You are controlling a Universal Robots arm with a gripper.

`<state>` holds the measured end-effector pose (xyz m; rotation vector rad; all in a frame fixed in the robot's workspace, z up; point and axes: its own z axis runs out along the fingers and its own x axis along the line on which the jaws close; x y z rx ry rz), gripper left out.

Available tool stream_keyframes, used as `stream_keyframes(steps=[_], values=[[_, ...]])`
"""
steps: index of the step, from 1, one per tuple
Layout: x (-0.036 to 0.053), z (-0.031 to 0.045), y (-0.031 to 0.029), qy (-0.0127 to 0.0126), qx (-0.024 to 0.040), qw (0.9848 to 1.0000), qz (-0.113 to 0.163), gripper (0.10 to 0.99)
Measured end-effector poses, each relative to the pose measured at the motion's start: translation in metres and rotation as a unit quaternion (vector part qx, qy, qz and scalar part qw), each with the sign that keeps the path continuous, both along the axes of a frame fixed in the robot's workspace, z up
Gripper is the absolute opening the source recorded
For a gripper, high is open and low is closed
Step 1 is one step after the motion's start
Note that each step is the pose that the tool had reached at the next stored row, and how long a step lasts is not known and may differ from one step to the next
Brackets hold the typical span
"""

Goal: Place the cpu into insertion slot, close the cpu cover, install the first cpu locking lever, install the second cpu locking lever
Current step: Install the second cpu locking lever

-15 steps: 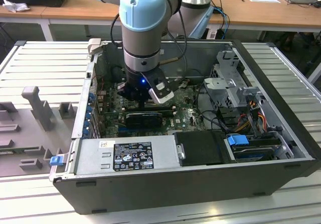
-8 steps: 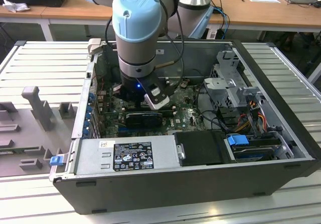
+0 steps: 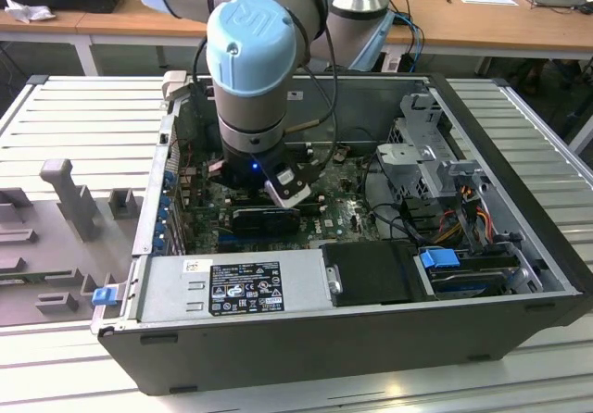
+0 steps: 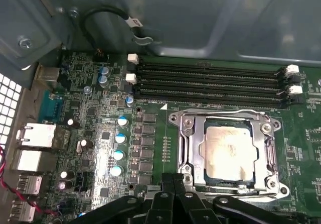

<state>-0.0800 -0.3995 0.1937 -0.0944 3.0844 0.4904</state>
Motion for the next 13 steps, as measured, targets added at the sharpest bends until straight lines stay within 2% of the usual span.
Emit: stream_keyframes(steps=[8,13], values=[[-0.0006,0.0256,0.0,0.0,0.0002,1.0,0.0,0.106],[-0.0006,0.0294,0.0,-0.0001,0.0003,1.0,0.0,0.106]])
